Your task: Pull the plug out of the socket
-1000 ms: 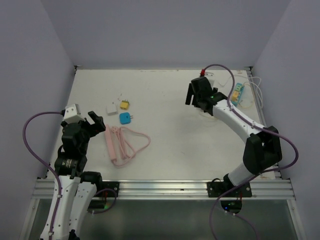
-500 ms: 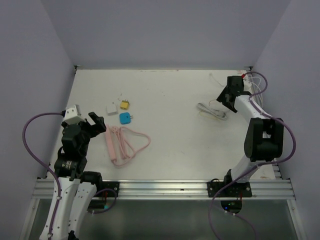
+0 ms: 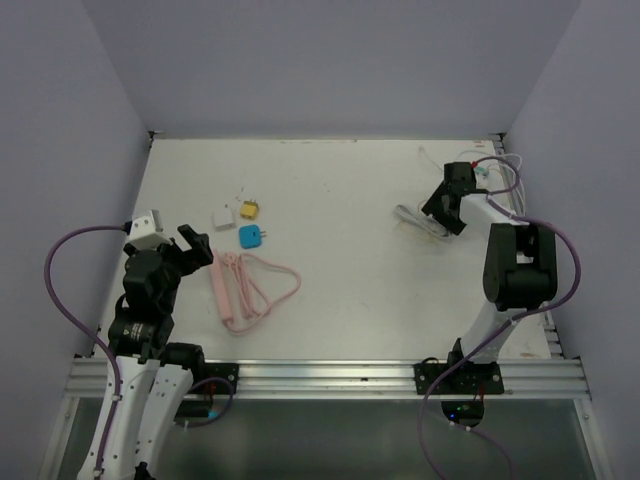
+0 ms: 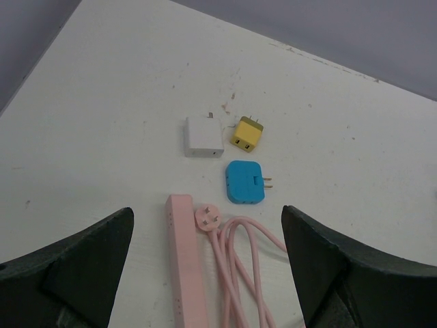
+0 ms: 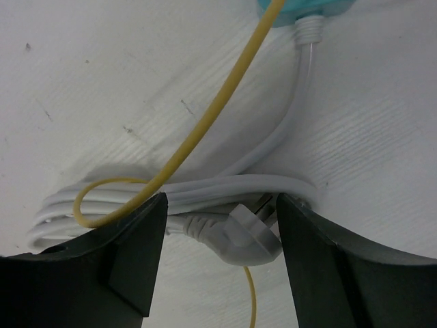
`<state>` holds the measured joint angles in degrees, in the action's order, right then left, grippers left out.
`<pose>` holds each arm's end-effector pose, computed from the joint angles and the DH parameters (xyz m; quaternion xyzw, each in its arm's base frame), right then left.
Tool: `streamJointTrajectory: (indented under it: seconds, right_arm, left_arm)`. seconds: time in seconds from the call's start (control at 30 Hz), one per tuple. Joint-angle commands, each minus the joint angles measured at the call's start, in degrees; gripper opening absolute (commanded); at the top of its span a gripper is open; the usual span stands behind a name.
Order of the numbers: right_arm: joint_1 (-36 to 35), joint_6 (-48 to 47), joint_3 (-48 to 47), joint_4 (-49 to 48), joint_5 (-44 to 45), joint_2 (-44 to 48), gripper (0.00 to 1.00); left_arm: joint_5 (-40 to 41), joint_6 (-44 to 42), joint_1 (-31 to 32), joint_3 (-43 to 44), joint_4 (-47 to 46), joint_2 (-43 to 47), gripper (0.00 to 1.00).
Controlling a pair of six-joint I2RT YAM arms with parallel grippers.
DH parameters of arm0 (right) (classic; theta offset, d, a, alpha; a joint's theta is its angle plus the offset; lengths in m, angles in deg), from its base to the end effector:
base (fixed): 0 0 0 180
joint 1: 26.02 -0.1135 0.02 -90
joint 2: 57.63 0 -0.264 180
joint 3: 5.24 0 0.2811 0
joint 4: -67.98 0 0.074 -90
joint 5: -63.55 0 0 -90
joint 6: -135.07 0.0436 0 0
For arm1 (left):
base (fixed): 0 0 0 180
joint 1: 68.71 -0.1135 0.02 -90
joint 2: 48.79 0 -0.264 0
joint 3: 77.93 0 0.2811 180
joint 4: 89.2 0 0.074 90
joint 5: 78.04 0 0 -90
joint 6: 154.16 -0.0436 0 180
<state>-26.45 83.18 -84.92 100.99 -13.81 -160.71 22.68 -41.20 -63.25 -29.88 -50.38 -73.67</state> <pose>0.4023 -0.0065 0.1619 0.3374 0.8903 -0.0047 0.3059 0.1515 -0.0063 0.3037 -0.1765 0.7755 -0.0755 0.6015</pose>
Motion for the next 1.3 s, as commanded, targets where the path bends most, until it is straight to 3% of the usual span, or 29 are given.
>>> streamJointTrajectory:
  seconds: [0.0,0.27,0.37,0.4,0.5,0.73,0.97,1.13,1.27]
  right_arm:
    - [-2.73,-0.93,2.92,-0.12,-1.49,1.75,0.68]
    - [-11.17,-4.18,7.58,4.01,0.1,3.86,0.58]
    - [-14.5,-5.23,9.16,4.89,-1.39,4.21,0.44]
    - [-15.3,-5.58,9.52,4.89,-1.74,4.47,0.35]
    - [-19.25,-6.64,11.09,5.24,-2.71,5.96,0.2]
    - [-29.79,-6.56,16.54,5.94,-6.66,12.81,0.03]
    - [-43.06,-4.8,23.58,5.06,-11.32,20.38,0.02]
    - [-49.84,-3.92,28.41,6.73,-12.47,25.73,0.11]
    - [-50.9,-4.09,30.7,12.7,-12.38,33.64,0.18]
  left_arm:
    - [0.62,-0.37,0.52,-0.66,-2.68,0.54,0.92]
    - [0.53,-0.28,0.61,-0.66,-2.42,0.8,0.92]
    - [0.53,-0.28,0.61,-0.57,-2.33,0.8,0.92]
    - [0.53,-0.28,0.61,-0.57,-2.33,0.8,0.92]
    - [0.53,-0.2,0.61,-0.57,-2.16,0.8,0.92]
    - [0.62,-0.2,0.61,-0.57,-1.98,0.63,0.92]
    - [0.53,-0.02,0.52,-0.48,-1.89,0.28,0.92]
    - [0.53,-0.02,0.44,-0.39,-1.72,-0.34,0.92]
    - [0.35,-0.02,0.44,-0.48,-1.8,-0.78,0.92]
